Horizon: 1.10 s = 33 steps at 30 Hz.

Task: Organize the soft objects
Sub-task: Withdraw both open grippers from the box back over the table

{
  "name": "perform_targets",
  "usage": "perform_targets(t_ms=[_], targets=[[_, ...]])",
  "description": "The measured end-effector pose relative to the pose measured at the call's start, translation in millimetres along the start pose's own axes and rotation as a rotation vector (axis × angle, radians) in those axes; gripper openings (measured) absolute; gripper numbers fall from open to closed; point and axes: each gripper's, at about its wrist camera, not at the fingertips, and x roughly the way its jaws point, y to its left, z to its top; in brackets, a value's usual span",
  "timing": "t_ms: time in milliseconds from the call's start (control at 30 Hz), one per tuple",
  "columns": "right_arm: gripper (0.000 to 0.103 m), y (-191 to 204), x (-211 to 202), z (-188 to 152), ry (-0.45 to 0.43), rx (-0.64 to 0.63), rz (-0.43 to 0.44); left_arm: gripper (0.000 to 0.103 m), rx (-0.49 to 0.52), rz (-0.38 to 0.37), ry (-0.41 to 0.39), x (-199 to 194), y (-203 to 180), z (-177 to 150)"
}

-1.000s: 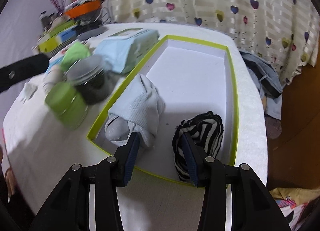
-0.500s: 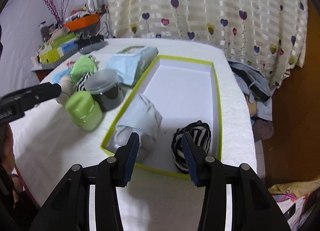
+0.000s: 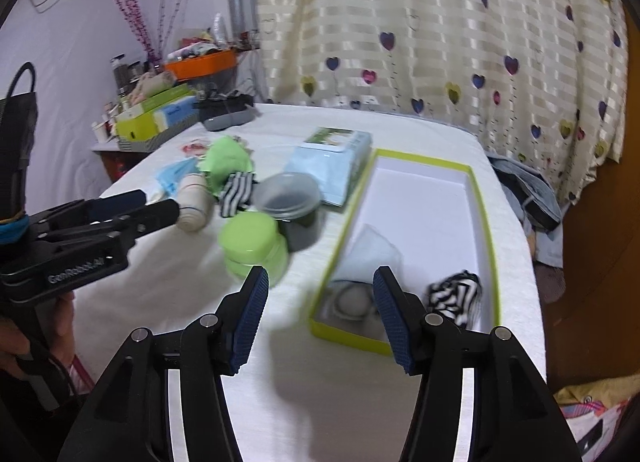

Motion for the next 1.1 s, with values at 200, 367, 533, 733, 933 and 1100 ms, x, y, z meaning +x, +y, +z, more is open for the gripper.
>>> perform_targets(t_ms=[200, 367, 533, 733, 933, 1100], targets=[[0.056, 15, -1, 2, -0.017, -0.024, 0.033, 0.058, -0.004, 0.028, -0.008, -5, 8, -4], [0.056, 25, -1, 3, -0.03, -0.035, 0.052, 0.058, -0.026, 0.037, -0.01, -7, 18, -8], [0.056, 33, -2, 3, -0.03, -0.055, 0.068, 0.058, -0.044, 0.039, 0.002, -2, 26, -10], [0.056, 42, 3, 9, -0.021, -0.078, 0.096, 0.058, -0.059, 0.051, 0.004, 0, 37, -10], [0.056, 55, 10, 17, -0.019, -0.101, 0.111, 0.058, -0.076, 0.062, 0.006, 2, 48, -10], [0.056, 66, 18, 23, -0.013, -0.12, 0.12, 0.058, -0.093, 0.072, 0.009, 5, 60, -11]])
